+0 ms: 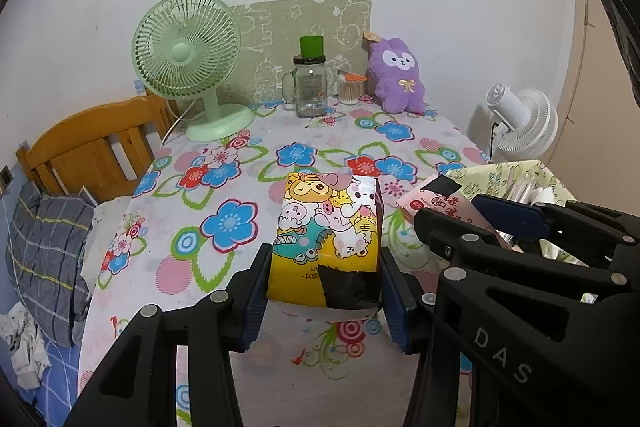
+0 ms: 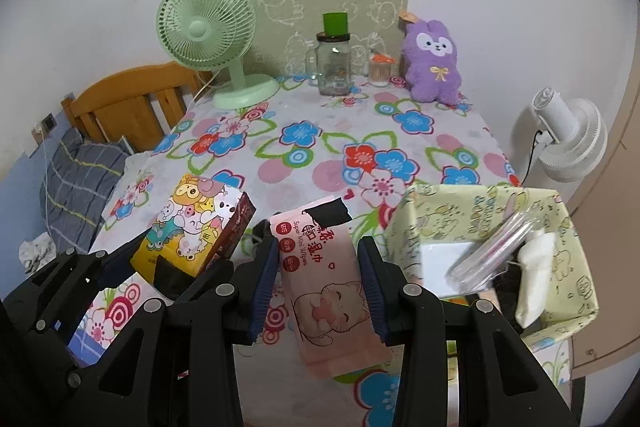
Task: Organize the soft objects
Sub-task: 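Carry the pink pack with the right tool while the left tool carries the yellow pack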
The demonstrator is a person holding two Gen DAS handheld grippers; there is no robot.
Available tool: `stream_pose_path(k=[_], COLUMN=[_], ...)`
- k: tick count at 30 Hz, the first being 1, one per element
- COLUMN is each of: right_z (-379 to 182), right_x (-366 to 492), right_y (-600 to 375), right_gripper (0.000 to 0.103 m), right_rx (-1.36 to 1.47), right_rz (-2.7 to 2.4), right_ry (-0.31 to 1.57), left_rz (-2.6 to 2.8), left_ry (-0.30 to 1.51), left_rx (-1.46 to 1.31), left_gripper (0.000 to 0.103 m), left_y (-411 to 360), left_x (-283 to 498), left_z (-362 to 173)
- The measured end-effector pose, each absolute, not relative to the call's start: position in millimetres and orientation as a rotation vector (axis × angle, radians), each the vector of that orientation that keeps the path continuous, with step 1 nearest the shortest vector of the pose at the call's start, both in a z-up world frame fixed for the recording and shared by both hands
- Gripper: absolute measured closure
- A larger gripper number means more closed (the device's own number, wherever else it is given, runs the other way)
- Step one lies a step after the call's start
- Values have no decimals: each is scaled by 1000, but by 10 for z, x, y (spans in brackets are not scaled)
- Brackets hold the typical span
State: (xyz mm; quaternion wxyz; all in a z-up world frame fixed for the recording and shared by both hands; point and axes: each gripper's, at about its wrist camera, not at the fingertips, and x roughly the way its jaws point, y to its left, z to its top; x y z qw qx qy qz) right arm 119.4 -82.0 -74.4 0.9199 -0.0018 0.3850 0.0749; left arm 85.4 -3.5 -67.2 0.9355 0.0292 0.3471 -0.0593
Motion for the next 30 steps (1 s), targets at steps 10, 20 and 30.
stream_pose_path(k=[10, 20, 30], right_z=[-647, -616, -590], right_x=[1154, 1120, 1086], right_y=[-1096, -1358, -1641], right_gripper=[59, 59, 59], right_rx=[3, -7, -17], right_rz=[131, 85, 44], right_ry=[768, 753, 738], left_rz=[-133, -167, -212], left_ry=[697, 690, 690], left_rx=[88, 130, 144], left_gripper=[52, 52, 52], left_y=[-324, -639, -931], left_x=[855, 893, 929], left_z=[-580, -563, -540])
